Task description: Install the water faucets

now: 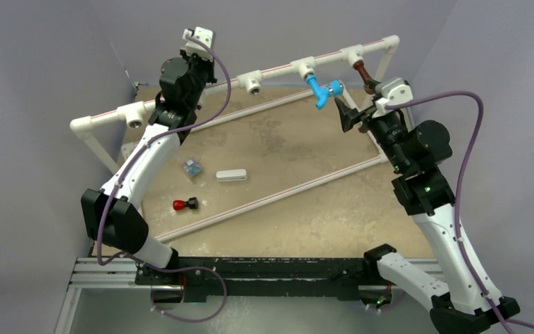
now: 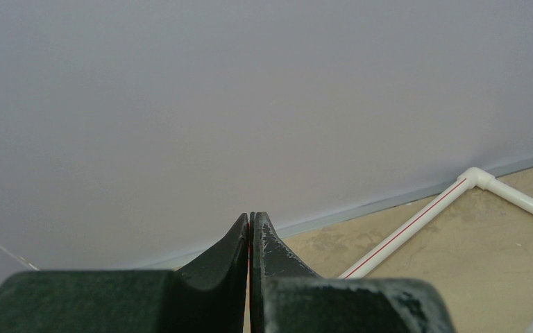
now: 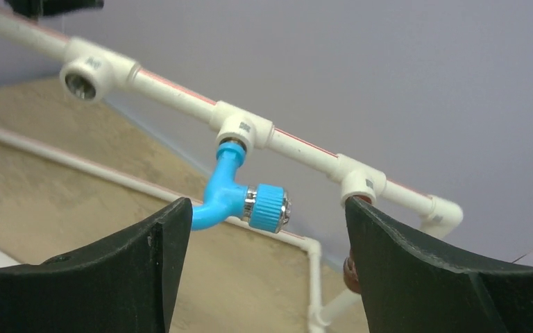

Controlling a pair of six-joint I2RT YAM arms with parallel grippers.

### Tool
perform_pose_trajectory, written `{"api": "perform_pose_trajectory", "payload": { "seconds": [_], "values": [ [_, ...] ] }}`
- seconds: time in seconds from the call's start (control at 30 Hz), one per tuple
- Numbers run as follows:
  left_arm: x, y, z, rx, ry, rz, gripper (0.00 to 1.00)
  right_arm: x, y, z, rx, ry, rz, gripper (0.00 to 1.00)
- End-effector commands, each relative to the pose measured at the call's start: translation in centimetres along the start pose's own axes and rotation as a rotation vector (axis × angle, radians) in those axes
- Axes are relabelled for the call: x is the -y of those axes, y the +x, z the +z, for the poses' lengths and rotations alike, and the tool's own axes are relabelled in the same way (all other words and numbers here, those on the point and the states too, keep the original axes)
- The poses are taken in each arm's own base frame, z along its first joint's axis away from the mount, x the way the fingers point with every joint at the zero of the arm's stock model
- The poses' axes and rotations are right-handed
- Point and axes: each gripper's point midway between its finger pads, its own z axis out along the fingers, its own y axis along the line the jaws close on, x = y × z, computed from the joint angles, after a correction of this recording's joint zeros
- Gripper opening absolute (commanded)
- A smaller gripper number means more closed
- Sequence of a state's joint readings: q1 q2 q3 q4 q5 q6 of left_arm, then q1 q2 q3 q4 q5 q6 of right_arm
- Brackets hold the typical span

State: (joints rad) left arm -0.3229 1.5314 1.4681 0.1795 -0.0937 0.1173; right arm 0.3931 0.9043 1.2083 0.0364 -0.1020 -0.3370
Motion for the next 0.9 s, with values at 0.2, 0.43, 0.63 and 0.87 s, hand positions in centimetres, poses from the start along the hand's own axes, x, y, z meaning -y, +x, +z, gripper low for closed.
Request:
{"api": "perform_pose_trajectory", "payload": {
  "seconds": [0.2, 0.43, 0.63, 0.87],
  "values": [
    [1.8, 6.5, -0.4, -0.186, 0.060, 0.038, 0.00, -3.7, 0.6, 1.3, -0.010, -0.175, -0.564, 0.85],
    [1.7, 6.8, -0.3, -0.190, 0.058, 0.041, 0.00, -5.1, 2.7, 2.5, -0.055, -0.147, -0.808, 0.85],
    [1.7, 6.9, -0.2, -0.192, 0.057, 0.042, 0.00, -4.8, 4.9, 3.6, -0.125, -0.094, -0.986, 0.86],
    [1.8, 7.1, -0.1, -0.197, 0.058, 0.044, 0.00, -3.0, 5.8, 4.2, -0.173, 0.071, -1.166, 0.84]
  ]
}}
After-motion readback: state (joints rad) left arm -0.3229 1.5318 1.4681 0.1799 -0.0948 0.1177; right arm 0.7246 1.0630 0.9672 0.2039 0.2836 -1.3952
